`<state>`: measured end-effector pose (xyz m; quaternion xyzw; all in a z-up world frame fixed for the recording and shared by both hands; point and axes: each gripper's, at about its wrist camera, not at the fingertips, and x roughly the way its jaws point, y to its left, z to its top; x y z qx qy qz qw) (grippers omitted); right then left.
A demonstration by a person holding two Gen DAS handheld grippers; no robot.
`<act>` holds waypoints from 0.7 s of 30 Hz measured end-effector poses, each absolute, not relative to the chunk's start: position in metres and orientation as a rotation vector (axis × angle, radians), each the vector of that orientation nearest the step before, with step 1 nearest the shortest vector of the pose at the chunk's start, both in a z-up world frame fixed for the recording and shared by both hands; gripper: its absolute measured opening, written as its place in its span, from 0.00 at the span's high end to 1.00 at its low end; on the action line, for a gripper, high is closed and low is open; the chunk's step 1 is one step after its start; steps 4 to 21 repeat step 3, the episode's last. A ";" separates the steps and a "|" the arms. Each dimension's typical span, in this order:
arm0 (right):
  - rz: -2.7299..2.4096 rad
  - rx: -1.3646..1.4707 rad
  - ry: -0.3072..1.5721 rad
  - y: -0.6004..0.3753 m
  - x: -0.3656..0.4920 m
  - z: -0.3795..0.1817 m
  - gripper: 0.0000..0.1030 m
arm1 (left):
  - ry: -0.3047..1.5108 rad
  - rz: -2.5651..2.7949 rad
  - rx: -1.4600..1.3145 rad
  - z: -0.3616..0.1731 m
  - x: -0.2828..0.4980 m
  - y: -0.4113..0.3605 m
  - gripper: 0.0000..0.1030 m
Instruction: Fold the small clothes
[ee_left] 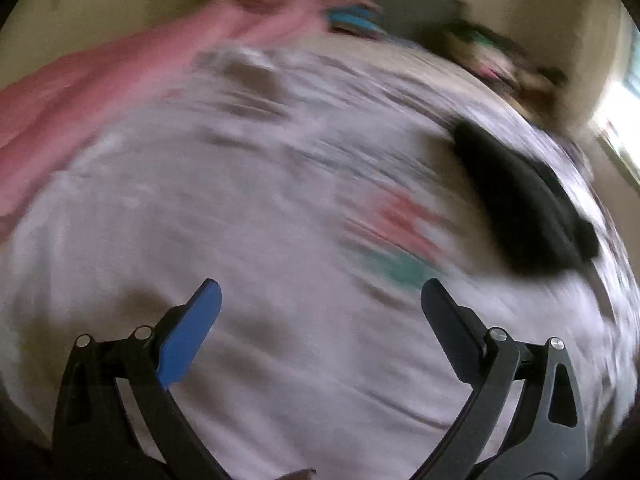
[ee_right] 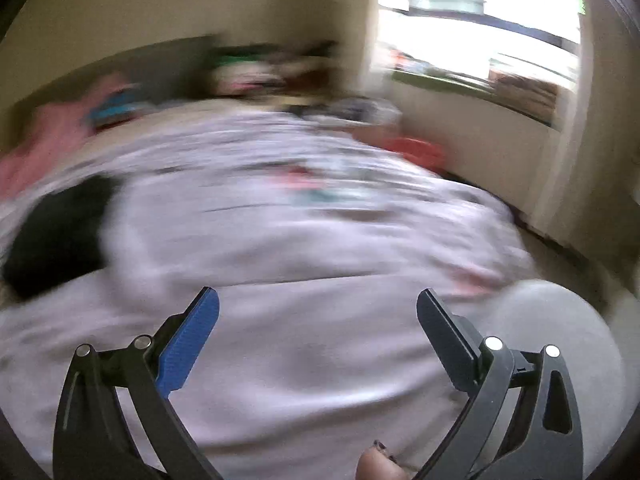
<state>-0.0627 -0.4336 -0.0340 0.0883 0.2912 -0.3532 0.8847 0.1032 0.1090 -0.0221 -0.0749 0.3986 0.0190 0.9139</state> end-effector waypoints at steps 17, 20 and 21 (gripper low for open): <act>-0.967 0.241 0.656 -0.517 -0.098 -0.045 0.04 | 0.821 0.240 -0.161 -0.017 0.122 0.200 0.09; -0.967 0.241 0.656 -0.517 -0.098 -0.045 0.04 | 0.821 0.240 -0.161 -0.017 0.122 0.200 0.09; -0.967 0.241 0.656 -0.517 -0.098 -0.045 0.04 | 0.821 0.240 -0.161 -0.017 0.122 0.200 0.09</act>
